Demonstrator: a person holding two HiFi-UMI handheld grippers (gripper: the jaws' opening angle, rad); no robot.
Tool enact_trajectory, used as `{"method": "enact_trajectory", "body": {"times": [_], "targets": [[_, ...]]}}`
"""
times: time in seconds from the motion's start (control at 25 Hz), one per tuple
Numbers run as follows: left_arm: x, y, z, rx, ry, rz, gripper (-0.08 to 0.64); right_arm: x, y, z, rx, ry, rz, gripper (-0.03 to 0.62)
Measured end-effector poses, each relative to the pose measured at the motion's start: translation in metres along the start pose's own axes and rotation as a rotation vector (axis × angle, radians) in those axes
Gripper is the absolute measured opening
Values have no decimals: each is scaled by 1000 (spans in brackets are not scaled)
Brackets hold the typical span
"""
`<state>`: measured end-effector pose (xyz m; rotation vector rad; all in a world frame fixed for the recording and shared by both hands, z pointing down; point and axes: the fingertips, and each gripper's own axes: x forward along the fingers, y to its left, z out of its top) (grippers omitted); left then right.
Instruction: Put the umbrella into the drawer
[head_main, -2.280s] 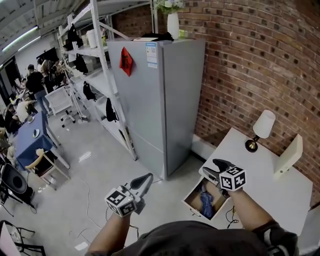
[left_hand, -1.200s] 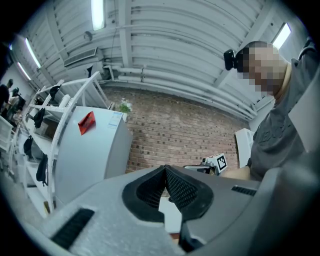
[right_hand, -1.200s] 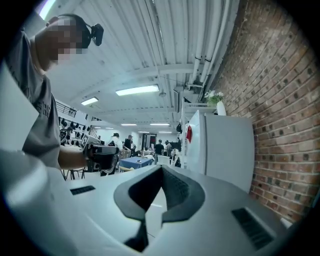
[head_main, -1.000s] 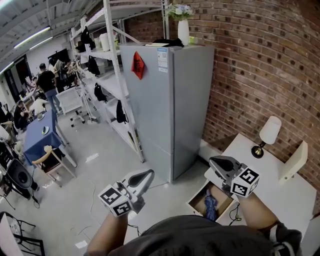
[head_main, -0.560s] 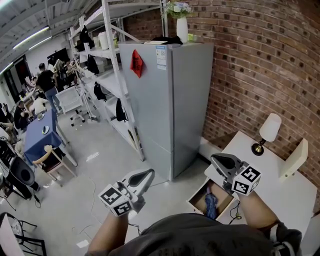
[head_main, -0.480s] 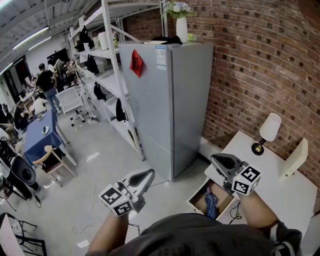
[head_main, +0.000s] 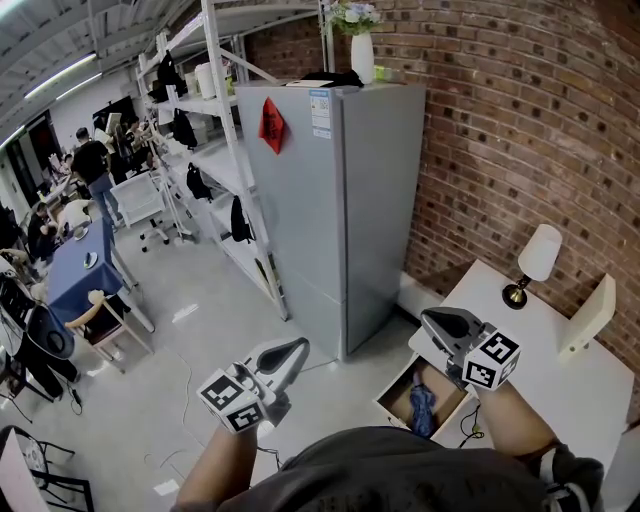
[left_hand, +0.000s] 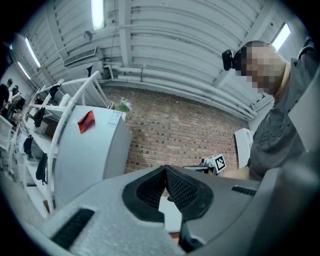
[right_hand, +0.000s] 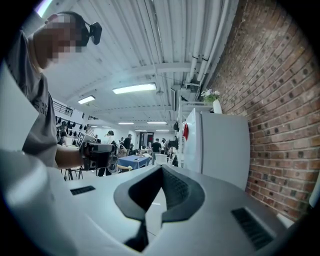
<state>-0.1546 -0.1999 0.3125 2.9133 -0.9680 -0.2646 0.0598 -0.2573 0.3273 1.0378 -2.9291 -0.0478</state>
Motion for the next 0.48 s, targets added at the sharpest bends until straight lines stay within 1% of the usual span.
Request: {"method": "enact_trajectory", "body": {"times": [0.48], "targets": [[-3, -1, 2, 1, -2, -2, 0, 0, 4, -1, -15, 5, 2, -9]]}}
